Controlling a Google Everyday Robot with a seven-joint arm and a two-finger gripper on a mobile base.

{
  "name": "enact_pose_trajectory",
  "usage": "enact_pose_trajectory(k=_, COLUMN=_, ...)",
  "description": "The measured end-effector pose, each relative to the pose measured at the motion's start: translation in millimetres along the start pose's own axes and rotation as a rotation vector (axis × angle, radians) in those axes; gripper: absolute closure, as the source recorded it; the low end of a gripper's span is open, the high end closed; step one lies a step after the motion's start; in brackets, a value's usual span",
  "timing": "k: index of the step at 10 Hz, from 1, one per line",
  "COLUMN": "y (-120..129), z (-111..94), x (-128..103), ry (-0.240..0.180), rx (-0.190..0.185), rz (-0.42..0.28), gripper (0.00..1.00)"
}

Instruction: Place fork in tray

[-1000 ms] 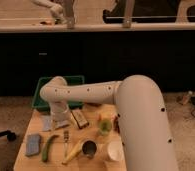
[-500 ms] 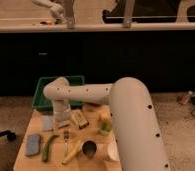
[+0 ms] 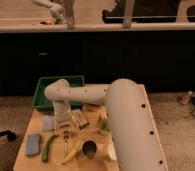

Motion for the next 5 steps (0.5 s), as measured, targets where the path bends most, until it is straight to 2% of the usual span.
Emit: enact_pose_trajectory(k=5, y=-4.6, z=10.4, x=9.2, ry=-0.047, rx=-0.013, rz=-0.023, gripper=0.20)
